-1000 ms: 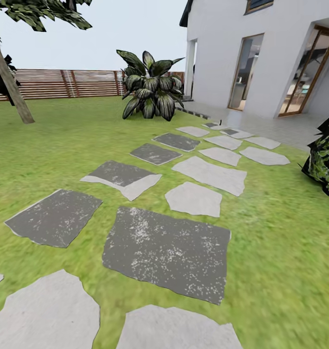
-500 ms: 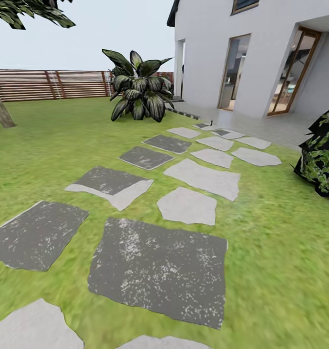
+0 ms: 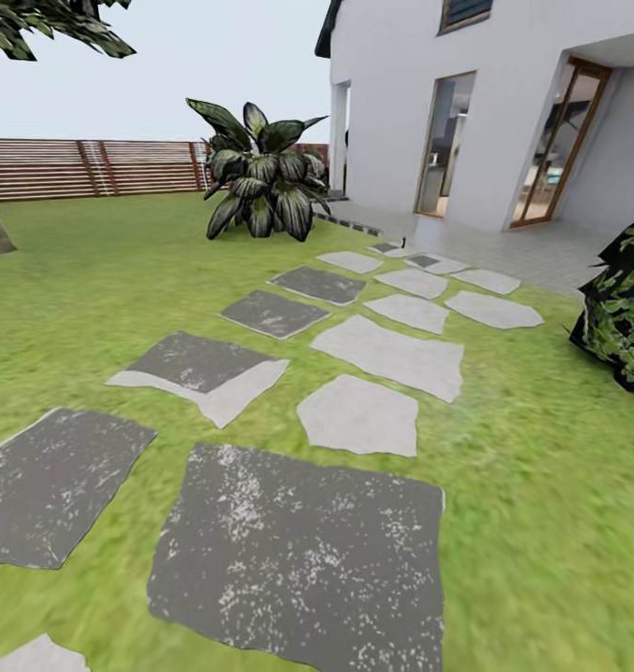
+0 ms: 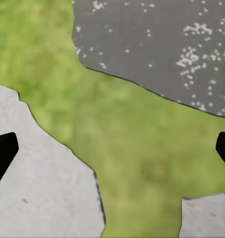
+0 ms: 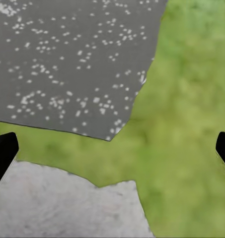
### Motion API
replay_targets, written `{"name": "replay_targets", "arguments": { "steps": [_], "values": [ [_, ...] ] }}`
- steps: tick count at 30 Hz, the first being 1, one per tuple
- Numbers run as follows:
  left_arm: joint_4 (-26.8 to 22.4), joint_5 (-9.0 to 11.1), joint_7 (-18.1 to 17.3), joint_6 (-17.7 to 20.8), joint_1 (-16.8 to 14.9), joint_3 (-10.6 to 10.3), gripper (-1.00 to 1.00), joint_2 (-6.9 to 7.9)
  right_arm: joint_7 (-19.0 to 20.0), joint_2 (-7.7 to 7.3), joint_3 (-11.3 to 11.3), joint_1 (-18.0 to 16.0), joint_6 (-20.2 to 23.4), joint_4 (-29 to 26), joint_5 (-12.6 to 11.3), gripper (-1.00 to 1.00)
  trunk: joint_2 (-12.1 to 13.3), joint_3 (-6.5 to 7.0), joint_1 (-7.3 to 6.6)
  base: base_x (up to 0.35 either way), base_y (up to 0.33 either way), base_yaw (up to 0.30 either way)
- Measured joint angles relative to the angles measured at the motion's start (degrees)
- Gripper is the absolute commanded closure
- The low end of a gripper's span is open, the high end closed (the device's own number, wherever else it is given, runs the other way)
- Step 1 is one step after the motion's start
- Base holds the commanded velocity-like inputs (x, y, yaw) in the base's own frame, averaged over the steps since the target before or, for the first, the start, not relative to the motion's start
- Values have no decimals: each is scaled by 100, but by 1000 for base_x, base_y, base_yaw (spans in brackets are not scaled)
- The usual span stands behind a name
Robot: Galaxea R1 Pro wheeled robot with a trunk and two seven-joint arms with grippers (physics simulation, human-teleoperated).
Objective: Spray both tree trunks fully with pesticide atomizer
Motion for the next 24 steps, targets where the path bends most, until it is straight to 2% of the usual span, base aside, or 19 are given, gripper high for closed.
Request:
{"name": "replay_targets", "arguments": {
  "steps": [7,24],
  "values": [
    [0,0,-1,0,0,0,-100,0,-2,0,1,-1,-2,0,0,-100,0,28,0,340,0,-170],
    [-1,0,-1,0,1,0,-100,-7,3,1,16,0,-2,9,0,-100,0,34,0,340,0,-8]
  ]
}}
